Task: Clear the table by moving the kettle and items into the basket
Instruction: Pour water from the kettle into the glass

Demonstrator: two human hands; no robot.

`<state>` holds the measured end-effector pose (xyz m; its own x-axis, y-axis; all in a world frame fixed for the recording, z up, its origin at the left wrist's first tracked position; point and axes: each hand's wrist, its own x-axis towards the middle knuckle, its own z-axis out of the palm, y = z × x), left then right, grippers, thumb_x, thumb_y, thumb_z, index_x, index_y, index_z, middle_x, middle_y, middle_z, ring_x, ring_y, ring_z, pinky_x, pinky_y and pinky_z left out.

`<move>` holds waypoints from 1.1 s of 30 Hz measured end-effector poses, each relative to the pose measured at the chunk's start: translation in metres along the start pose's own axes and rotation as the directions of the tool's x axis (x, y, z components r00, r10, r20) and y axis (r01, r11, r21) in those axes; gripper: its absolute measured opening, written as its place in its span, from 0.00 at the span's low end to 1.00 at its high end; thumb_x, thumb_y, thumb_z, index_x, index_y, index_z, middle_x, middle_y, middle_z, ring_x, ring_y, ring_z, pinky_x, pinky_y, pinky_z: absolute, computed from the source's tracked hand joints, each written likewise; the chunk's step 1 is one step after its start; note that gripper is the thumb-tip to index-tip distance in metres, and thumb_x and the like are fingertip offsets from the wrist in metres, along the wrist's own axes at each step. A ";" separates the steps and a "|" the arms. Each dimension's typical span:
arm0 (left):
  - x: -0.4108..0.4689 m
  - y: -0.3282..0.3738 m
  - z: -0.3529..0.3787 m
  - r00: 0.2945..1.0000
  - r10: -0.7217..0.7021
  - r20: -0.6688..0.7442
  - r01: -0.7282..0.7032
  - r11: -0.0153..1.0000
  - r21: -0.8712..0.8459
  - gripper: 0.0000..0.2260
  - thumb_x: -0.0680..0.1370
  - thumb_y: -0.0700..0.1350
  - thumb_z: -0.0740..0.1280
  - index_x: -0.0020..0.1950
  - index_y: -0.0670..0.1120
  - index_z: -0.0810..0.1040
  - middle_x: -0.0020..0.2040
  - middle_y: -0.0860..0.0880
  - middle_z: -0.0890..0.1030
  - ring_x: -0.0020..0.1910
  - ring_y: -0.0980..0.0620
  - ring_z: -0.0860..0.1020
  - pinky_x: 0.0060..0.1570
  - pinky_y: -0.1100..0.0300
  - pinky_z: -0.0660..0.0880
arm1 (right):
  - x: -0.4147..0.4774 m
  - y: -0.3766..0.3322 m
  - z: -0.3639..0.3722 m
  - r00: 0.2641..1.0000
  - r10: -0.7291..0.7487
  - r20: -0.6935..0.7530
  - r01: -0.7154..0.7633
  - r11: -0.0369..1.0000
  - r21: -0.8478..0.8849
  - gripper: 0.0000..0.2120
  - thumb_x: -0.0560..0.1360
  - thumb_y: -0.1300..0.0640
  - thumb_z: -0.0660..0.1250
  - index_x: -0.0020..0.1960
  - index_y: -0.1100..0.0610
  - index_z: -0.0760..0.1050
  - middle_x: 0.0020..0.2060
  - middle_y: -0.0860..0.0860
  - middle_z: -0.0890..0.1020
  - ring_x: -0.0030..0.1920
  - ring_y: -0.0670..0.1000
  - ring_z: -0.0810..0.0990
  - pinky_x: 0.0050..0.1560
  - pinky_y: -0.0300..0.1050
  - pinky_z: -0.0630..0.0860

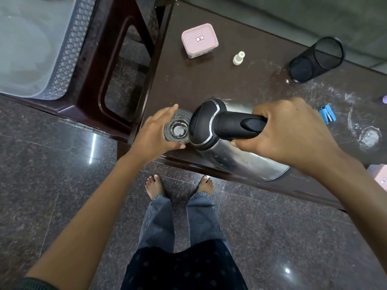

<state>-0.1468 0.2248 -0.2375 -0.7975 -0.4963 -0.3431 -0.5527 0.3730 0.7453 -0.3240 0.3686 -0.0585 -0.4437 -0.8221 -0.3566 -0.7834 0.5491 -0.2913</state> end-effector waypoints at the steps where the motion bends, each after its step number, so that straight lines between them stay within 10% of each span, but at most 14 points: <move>1: 0.000 0.000 -0.001 1.000 -0.001 -0.003 0.001 1.000 -0.004 0.46 0.62 0.48 0.79 0.75 0.50 0.59 0.71 0.50 0.67 0.70 0.50 0.67 0.70 0.47 0.64 | 0.000 0.000 0.000 1.000 -0.003 -0.002 0.003 1.000 0.001 0.18 0.62 0.44 0.72 0.28 0.54 0.67 0.25 0.50 0.71 0.34 0.60 0.74 0.34 0.43 0.63; 33: -0.002 0.003 -0.001 1.000 -0.015 -0.002 0.015 1.000 -0.027 0.45 0.62 0.48 0.79 0.75 0.50 0.60 0.71 0.51 0.68 0.69 0.52 0.67 0.70 0.48 0.65 | 0.005 -0.006 -0.005 0.999 -0.027 0.030 0.030 0.995 -0.100 0.16 0.62 0.44 0.71 0.33 0.56 0.73 0.25 0.50 0.70 0.34 0.60 0.73 0.32 0.43 0.62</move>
<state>-0.1472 0.2261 -0.2339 -0.7887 -0.5034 -0.3529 -0.5575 0.3439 0.7556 -0.3231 0.3605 -0.0538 -0.4093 -0.8318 -0.3750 -0.8359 0.5066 -0.2113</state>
